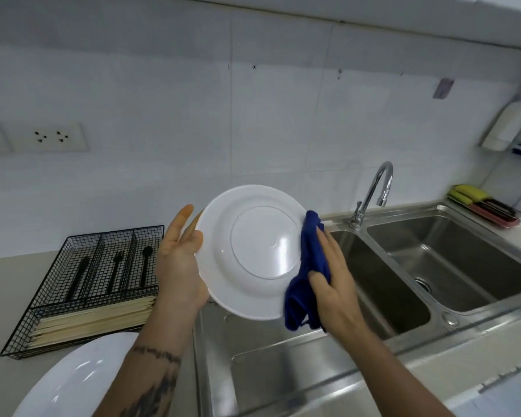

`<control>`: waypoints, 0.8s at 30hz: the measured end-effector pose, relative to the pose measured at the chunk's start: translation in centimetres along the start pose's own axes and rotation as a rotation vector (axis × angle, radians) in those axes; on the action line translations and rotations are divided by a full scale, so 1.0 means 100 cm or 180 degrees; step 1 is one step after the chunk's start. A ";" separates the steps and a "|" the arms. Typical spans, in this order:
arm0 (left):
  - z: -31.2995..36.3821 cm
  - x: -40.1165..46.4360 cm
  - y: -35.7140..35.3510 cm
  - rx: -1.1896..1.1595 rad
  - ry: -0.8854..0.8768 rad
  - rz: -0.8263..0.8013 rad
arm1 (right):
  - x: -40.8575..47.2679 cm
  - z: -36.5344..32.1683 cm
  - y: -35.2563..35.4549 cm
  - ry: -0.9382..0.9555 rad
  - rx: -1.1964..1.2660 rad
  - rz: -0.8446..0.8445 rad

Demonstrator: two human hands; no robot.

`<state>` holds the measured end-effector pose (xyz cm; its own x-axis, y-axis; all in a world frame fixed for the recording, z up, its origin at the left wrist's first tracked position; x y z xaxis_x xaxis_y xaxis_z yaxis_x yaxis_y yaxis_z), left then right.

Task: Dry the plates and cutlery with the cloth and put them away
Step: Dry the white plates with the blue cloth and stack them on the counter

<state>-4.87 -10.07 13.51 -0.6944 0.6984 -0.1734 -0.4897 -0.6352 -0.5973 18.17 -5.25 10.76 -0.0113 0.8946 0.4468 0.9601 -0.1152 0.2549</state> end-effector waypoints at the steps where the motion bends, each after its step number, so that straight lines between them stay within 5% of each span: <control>1: -0.002 -0.001 0.001 -0.0010 0.0031 0.0042 | -0.007 0.000 -0.002 0.0018 -0.0013 0.0068; 8: -0.006 -0.019 -0.008 0.0172 0.0064 -0.0128 | 0.048 -0.020 0.018 0.0429 -0.0426 -0.0015; 15: 0.008 -0.025 -0.029 -0.0213 -0.0235 0.0233 | 0.002 -0.019 -0.006 -0.0058 0.0077 0.0402; 21: -0.013 -0.042 -0.045 0.0030 -0.0171 0.0138 | -0.040 -0.047 -0.042 0.1393 -0.0535 0.0122; 24: -0.018 -0.048 -0.042 -0.0010 0.0046 -0.0129 | -0.021 -0.056 -0.046 0.1583 -0.0629 -0.0192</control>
<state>1.50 -10.17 15.48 -0.6663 0.7282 -0.1604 -0.5155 -0.6053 -0.6065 12.27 -9.00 13.42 -0.2417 0.5952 0.7663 0.8833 -0.1920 0.4277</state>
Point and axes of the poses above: each hand's wrist, its own x-axis towards the middle knuckle, its own y-axis out of the back of the hand, z = x × y, the point moved 3 cm from there along x, towards the middle knuckle, and after that the axes turned 13 degrees about z, right-handed, at the moved point
